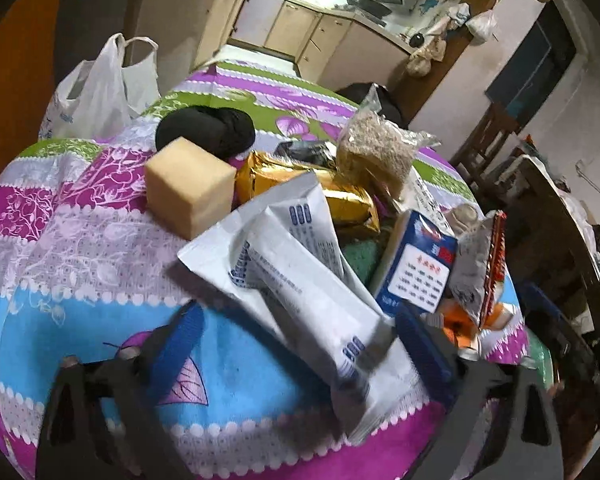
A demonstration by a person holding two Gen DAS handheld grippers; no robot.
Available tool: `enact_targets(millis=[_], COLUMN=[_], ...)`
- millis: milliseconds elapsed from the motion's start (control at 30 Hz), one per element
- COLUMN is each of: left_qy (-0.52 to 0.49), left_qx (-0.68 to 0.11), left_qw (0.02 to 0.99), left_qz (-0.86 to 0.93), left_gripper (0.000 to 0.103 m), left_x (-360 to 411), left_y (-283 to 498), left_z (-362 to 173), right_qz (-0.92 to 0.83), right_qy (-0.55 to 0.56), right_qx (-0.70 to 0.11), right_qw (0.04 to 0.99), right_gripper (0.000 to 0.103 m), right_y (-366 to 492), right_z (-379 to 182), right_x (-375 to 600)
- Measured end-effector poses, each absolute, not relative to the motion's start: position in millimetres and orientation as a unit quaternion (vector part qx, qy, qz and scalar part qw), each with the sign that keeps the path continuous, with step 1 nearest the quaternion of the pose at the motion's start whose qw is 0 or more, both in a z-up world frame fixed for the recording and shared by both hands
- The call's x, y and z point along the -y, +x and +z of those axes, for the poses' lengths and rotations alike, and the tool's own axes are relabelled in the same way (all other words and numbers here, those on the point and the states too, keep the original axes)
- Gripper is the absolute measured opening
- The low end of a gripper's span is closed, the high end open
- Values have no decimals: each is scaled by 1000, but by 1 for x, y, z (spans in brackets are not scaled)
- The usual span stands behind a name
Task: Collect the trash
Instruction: 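Grasp the white snack wrapper with the left tool while the right tool grasps the orange paper cup, then carry the wrapper and cup with both tools over the green trash bin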
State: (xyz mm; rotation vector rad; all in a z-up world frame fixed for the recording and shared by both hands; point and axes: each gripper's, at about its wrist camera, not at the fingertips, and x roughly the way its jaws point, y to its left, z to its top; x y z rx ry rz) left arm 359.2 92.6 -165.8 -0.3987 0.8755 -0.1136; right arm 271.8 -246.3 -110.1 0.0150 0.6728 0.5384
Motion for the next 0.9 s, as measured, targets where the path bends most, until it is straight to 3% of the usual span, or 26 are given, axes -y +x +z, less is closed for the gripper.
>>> enact_targets(millis=[133,233,400,433,500,667,900], left_qy=[-199,-201,-190,-187,-189,-181,-163], left_qx=[-417,-410,-404,-404,-403,-399,-384], left_qw=[885,887,892,893,892,895,903], left_qz=[-59,-62,-72,-72,-74,-83,-102], left_gripper=[53,44,39,38,37,30,27], left_x=[-89,-87,-81,-80,-80,-76,-62], left_y=[361,355,338,337,335,323,291], left_z=[-167,-165,-161,-161,-161,-156,-142], right_qz=[251,264,284,286,293,285,280], right_qy=[-10,5,29,25,5,-15,-21], right_qx=[-357,-374,-378,-383,-394,-379,-327], right_qw=[900,889,881,878,871,880,902], right_gripper=[82,79,71,65,38,10,5], right_y=[275,279,293,296,298,276,212], right_z=[-133,-147,-145,-147,-150,-143,-114], right_x=[262,267,259,256,245,245,253])
